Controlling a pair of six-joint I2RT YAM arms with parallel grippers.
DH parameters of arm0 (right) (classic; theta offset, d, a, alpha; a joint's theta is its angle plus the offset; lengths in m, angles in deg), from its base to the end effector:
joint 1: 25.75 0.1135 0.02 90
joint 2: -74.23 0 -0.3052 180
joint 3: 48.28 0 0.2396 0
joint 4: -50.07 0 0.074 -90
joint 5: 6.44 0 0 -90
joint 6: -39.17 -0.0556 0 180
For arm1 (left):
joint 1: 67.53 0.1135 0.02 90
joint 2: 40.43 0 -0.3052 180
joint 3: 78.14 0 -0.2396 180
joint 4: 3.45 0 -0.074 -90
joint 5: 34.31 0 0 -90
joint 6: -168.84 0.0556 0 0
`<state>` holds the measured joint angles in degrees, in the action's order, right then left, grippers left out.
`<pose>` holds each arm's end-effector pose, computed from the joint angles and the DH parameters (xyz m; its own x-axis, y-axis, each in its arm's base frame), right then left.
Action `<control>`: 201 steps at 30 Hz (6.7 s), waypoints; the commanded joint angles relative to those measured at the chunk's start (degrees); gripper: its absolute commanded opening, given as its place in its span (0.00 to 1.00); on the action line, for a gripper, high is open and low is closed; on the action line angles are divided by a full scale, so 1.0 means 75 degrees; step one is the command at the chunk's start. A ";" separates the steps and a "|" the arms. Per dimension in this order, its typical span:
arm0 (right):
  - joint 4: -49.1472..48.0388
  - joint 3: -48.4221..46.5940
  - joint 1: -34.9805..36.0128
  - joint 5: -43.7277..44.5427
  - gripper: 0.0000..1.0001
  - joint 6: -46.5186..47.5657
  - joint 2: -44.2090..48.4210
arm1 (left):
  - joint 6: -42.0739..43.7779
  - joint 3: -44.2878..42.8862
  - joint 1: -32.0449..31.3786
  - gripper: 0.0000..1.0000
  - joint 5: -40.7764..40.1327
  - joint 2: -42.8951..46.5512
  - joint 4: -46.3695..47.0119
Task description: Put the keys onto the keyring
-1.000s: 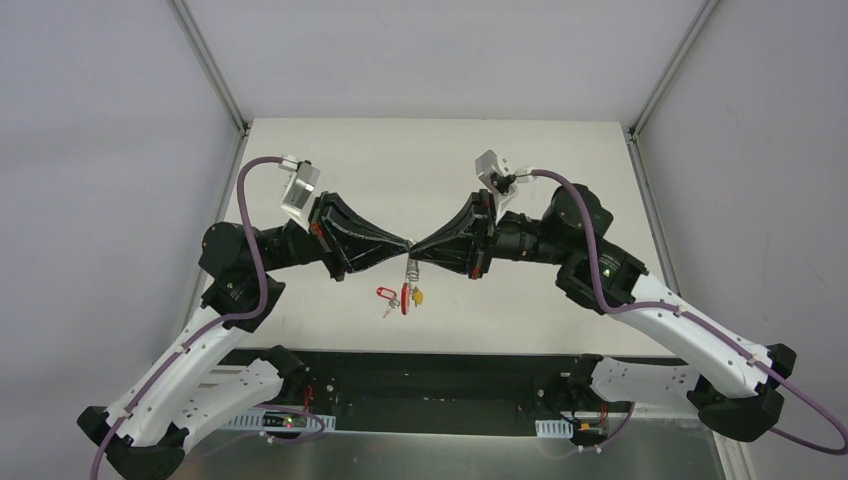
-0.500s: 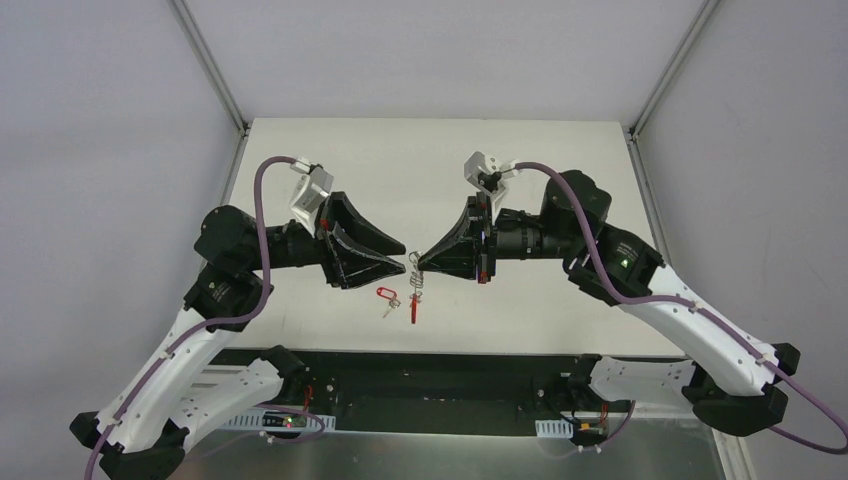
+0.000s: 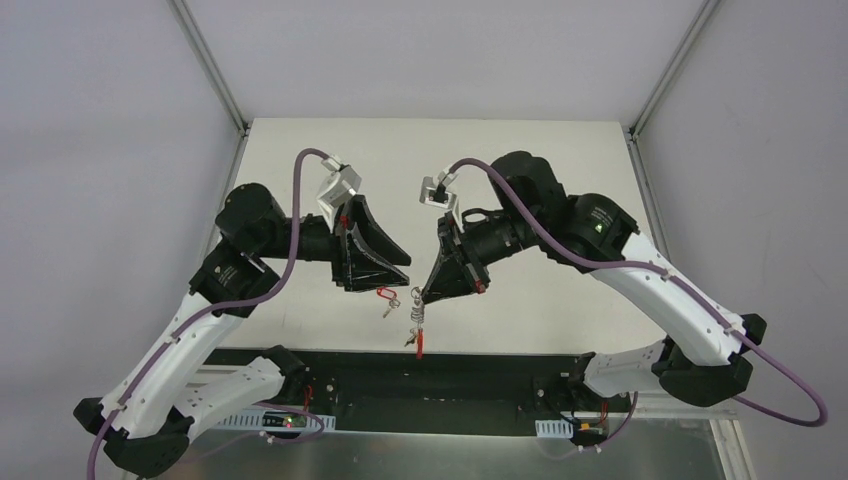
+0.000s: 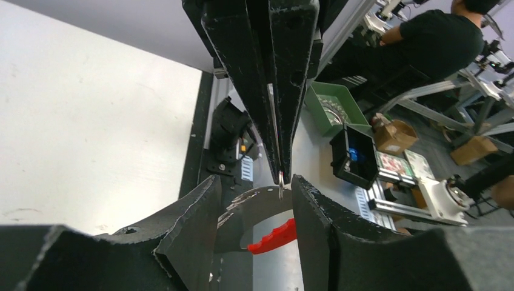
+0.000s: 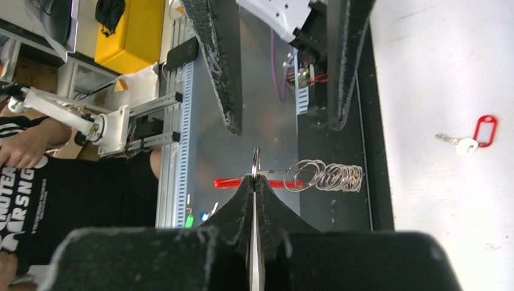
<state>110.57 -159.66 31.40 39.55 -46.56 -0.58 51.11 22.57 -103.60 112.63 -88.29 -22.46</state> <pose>0.0959 0.2198 0.5046 -0.1488 -0.3291 -0.9325 -0.9624 -0.1684 0.2130 0.0708 -0.1092 0.4872 -0.3034 -0.0930 -0.9483 0.9508 -0.0952 -0.2949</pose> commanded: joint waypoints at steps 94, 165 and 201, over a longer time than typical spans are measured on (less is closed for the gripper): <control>-0.5345 0.2588 0.0933 0.2736 0.43 -0.0615 0.2187 | -0.1234 0.2563 -0.0124 0.00 -0.3261 0.2051 0.6107; -0.6771 0.0964 0.1161 0.1778 0.00 0.0907 0.0349 | -0.1601 0.2825 -0.0124 0.00 -0.3393 0.2415 0.6612; 0.1555 -0.2634 0.1090 0.1113 0.00 0.1205 -0.1187 | -0.0555 0.0256 -0.0124 0.38 -0.0680 0.1229 0.0391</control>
<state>119.00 -176.38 39.70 48.78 -37.10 -9.43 48.07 26.74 -103.97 104.59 -79.44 -21.22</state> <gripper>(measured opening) 0.007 0.385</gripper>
